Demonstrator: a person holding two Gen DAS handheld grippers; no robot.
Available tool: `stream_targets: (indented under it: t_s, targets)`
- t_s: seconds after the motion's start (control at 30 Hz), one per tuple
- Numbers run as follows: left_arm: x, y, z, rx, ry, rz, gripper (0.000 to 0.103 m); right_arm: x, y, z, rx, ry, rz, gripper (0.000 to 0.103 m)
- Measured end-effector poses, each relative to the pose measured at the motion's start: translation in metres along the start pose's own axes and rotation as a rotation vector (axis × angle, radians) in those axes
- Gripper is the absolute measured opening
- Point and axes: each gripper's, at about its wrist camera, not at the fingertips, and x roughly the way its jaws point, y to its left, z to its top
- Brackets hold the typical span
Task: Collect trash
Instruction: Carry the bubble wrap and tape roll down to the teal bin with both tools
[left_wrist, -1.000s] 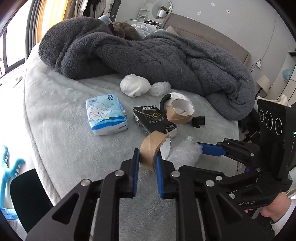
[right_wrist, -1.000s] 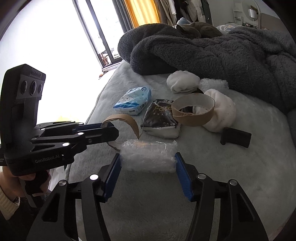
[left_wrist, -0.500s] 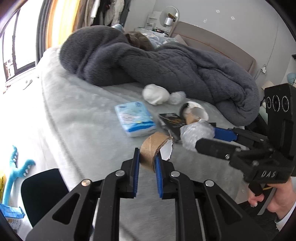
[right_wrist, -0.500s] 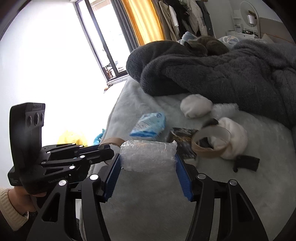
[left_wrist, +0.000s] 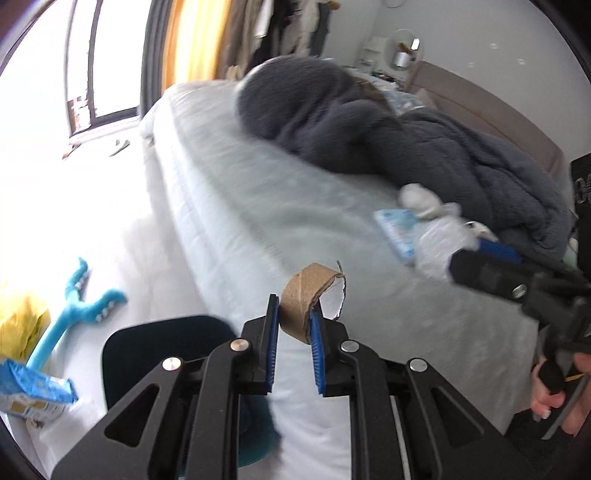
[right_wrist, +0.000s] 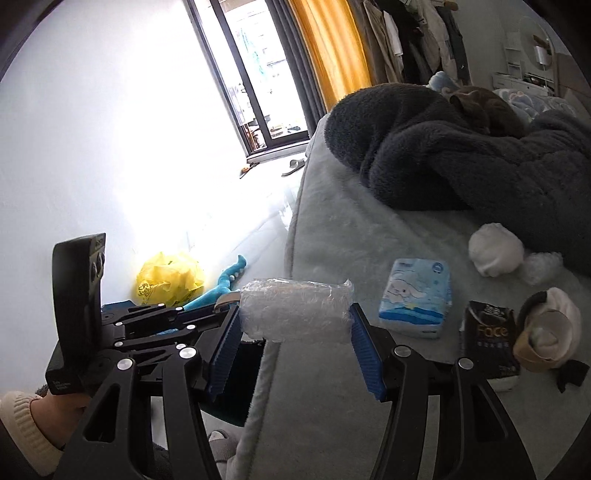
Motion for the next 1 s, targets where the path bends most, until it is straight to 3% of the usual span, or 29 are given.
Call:
stream_targets:
  t_s: [0.4,1.0]
  targets:
    - [0.006,0.081,-0.036,-0.115,0.106,0.109,0.018,0.054,0.055,0.002,-0.049,0.070,0.048,0.059]
    - [0.034,0.148,-0.090,-0.273,0.314,0.105,0.018,0.127,0.097,-0.021,-0.068,0.257,0.074,0.059]
